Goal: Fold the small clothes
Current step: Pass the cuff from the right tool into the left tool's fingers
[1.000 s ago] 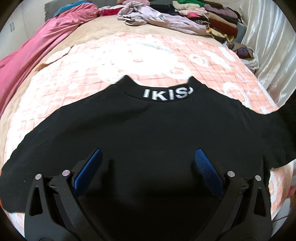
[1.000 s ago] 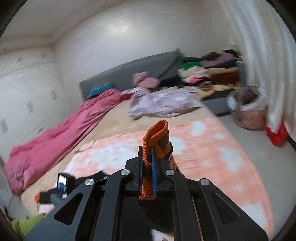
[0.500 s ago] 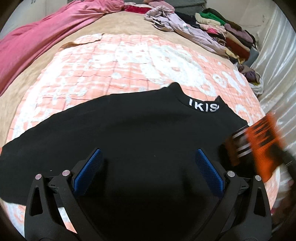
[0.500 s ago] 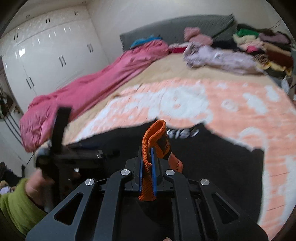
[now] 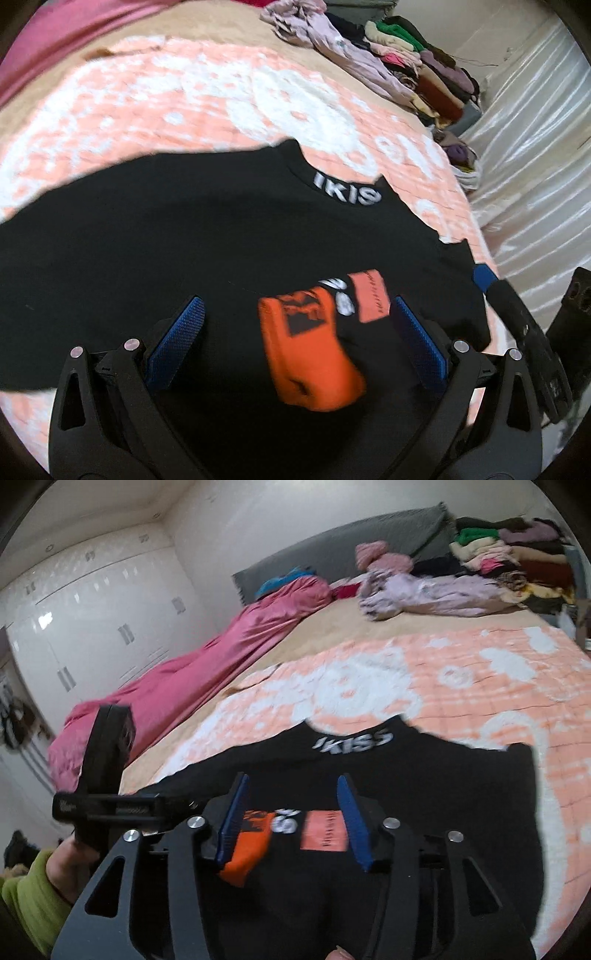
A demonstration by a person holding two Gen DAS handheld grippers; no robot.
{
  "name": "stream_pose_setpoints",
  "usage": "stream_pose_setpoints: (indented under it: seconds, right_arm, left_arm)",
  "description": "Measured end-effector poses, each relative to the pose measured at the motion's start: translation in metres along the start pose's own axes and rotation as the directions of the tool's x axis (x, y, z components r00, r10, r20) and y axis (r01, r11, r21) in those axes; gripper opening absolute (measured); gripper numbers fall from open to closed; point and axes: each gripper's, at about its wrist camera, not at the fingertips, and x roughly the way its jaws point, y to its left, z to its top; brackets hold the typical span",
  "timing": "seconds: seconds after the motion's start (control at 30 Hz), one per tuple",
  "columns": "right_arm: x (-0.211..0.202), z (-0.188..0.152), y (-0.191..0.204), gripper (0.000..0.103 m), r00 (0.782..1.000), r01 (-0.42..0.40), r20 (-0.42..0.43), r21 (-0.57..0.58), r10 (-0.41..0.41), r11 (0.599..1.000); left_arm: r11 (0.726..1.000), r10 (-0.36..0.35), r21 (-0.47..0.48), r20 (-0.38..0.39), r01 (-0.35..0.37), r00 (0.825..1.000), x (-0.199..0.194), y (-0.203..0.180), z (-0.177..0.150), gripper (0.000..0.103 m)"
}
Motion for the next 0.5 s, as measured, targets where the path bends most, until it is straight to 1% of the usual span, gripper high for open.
stream_pose_setpoints:
  seconds: [0.1,0.17,0.2,0.23,0.27,0.3,0.33,0.37,0.4,0.43,0.47,0.5]
  right_arm:
    - [-0.007,0.0,-0.015,0.051,0.998,0.058,0.014,0.013,-0.058,0.998]
    - [-0.008,-0.001,-0.024,0.053,0.995,0.097,0.017,0.023,-0.098,0.995]
    - [-0.009,-0.002,-0.029,0.053,0.993,0.113,0.018,0.034,-0.114,0.993]
    - [-0.009,-0.002,-0.033,0.054,0.993,0.12,0.017,0.045,-0.121,0.992]
    - [-0.01,-0.003,-0.037,0.054,0.992,0.127,0.02,0.053,-0.128,0.99]
    - [-0.012,-0.002,-0.04,0.054,0.99,0.135,0.028,0.06,-0.137,0.989]
    - [-0.014,-0.002,-0.042,0.054,0.989,0.142,0.034,0.063,-0.144,0.988]
    - [-0.017,-0.002,-0.045,0.054,0.987,0.152,0.044,0.063,-0.155,0.986]
    - [-0.02,-0.002,-0.047,0.054,0.985,0.159,0.052,0.064,-0.162,0.985]
    - [-0.022,-0.002,-0.049,0.054,0.984,0.163,0.059,0.067,-0.167,0.984]
    - [-0.026,-0.001,-0.052,0.054,0.983,0.167,0.069,0.068,-0.171,0.984]
    - [-0.028,-0.001,-0.054,0.054,0.981,0.173,0.077,0.069,-0.178,0.983]
  left_arm:
    - [0.998,0.061,0.027,-0.023,-0.06,0.998,0.012,-0.01,-0.008,0.093]
    - [0.997,0.07,0.037,-0.034,-0.068,0.997,0.018,-0.016,-0.014,0.091]
    - [0.996,0.077,0.051,-0.042,-0.075,0.996,0.021,-0.02,-0.018,0.083]
    - [0.994,0.088,0.063,-0.045,-0.085,0.995,0.025,-0.025,-0.022,0.069]
    - [0.993,0.099,0.074,-0.047,-0.095,0.994,0.029,-0.028,-0.024,0.063]
    - [0.988,0.129,0.093,-0.043,-0.125,0.991,0.033,-0.031,-0.027,0.06]
    - [0.982,0.155,0.111,-0.032,-0.15,0.987,0.035,-0.035,-0.029,0.05]
    - [0.978,0.172,0.126,-0.015,-0.169,0.985,0.036,-0.04,-0.029,0.043]
    - [0.976,0.173,0.134,0.0,-0.172,0.985,0.034,-0.042,-0.029,0.027]
    - [0.979,0.148,0.143,0.01,-0.148,0.989,0.031,-0.044,-0.028,0.017]
    - [0.978,0.13,0.16,0.025,-0.132,0.991,0.027,-0.047,-0.025,0.016]
    - [0.974,0.138,0.175,0.043,-0.143,0.99,0.023,-0.049,-0.022,0.016]
